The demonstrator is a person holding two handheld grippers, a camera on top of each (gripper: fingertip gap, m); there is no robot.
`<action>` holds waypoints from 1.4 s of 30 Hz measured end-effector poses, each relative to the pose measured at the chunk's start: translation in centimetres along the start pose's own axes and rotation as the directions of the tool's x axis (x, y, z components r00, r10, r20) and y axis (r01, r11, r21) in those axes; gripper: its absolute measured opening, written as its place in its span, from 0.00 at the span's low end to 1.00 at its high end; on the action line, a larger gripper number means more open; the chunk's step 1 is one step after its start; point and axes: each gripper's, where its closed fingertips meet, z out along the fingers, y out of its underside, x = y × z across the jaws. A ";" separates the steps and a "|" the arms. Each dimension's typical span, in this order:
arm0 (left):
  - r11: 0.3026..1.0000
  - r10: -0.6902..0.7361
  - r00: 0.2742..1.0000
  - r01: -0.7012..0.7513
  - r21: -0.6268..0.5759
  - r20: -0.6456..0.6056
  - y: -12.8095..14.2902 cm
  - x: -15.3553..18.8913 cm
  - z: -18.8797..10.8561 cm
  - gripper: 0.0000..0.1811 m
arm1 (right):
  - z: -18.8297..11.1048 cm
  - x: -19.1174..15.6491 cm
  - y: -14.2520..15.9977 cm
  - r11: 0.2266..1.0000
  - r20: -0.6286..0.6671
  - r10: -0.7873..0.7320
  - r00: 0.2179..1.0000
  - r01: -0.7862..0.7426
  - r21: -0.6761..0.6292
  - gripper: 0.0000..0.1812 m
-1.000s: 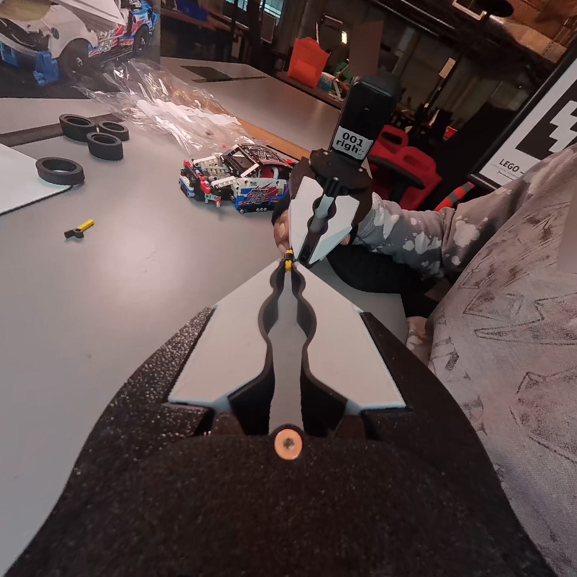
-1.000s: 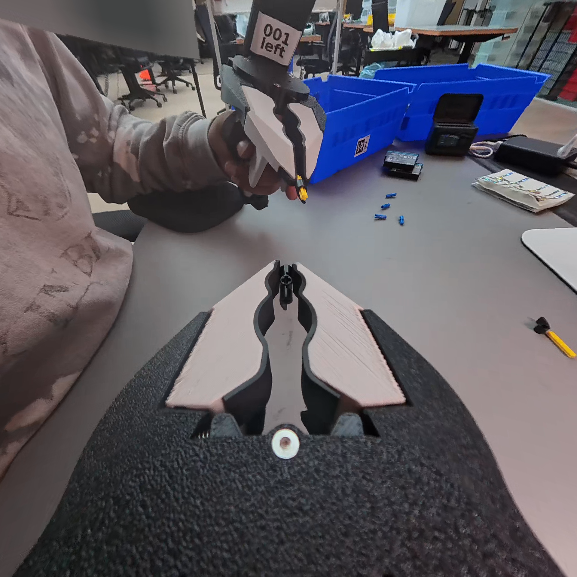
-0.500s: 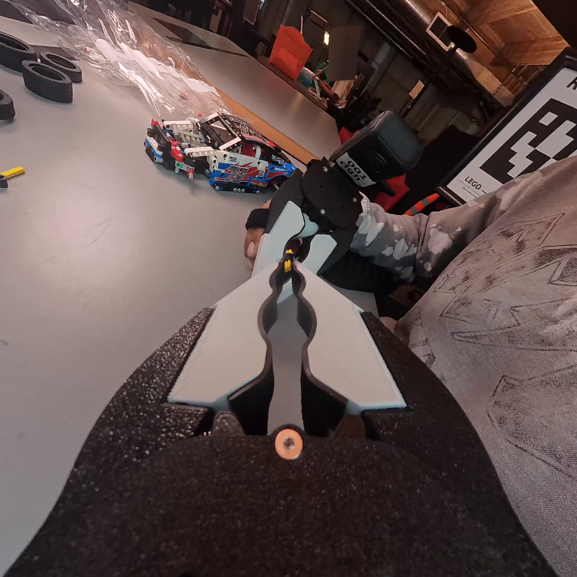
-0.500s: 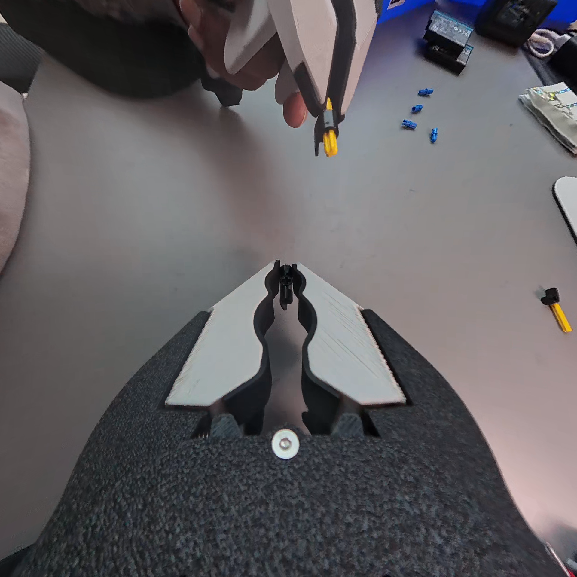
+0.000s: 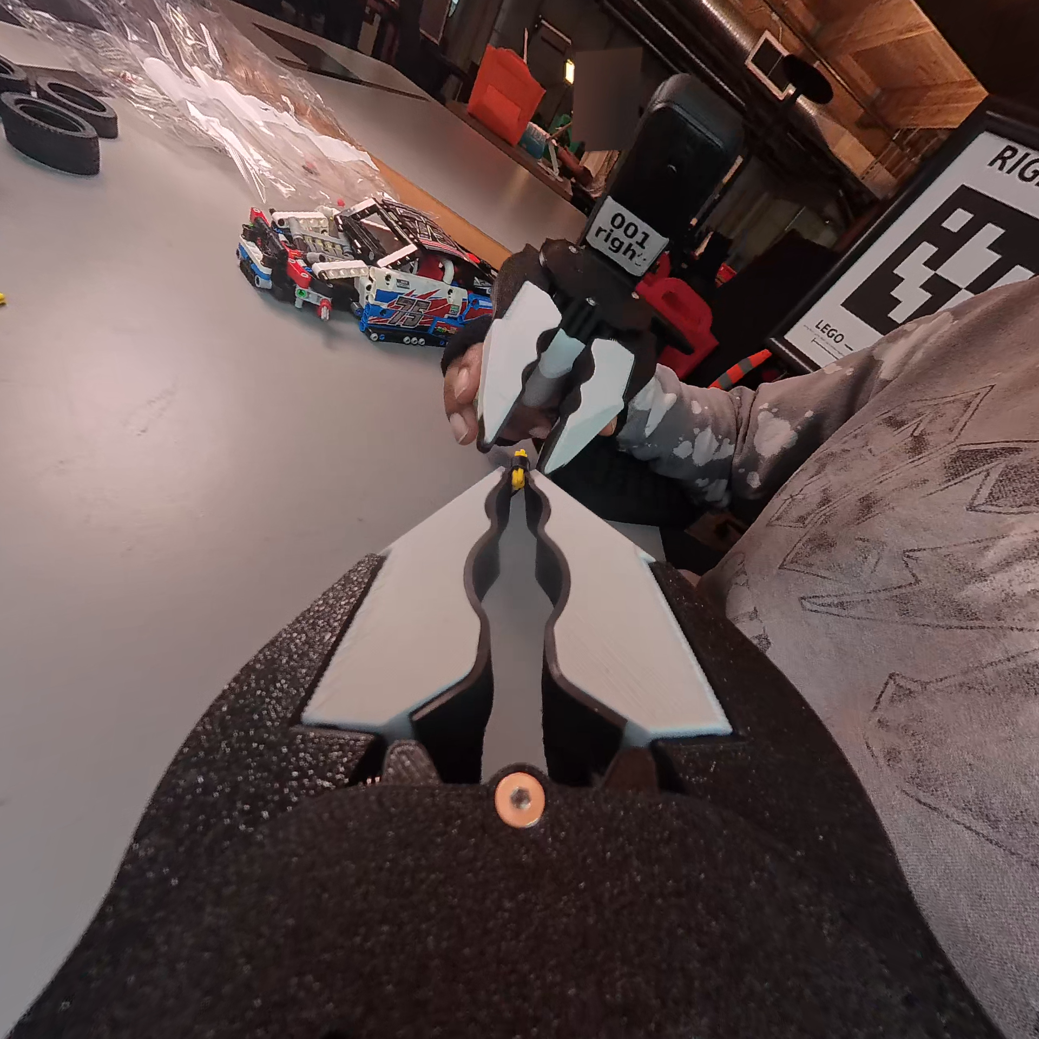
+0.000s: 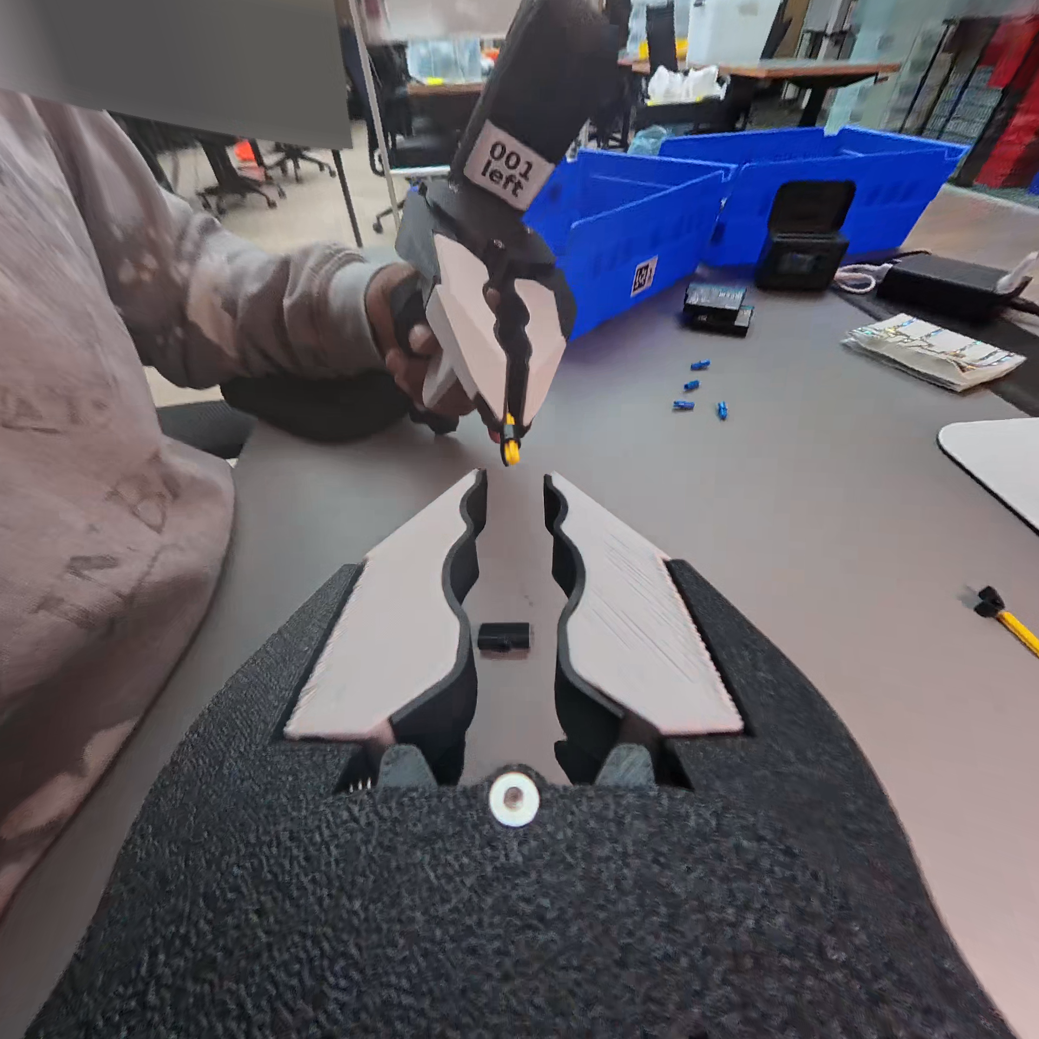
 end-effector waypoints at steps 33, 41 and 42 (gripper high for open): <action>0.971 0.223 0.975 -0.224 0.090 0.019 -1.8 3.1 0.6 0.00 | -1.0 -2.0 -3.6 0.975 0.155 0.085 0.984 -0.114 0.189 0.02; 0.933 0.183 0.971 -0.221 0.283 0.154 -6.1 1.0 -4.8 0.00 | -2.8 0.4 -2.2 0.973 0.088 0.144 0.986 -0.157 0.168 0.02; 0.938 0.170 0.970 -0.213 0.273 0.172 -6.0 0.4 -5.3 0.00 | -2.9 1.6 -2.1 0.976 0.021 0.145 0.989 -0.147 0.158 0.02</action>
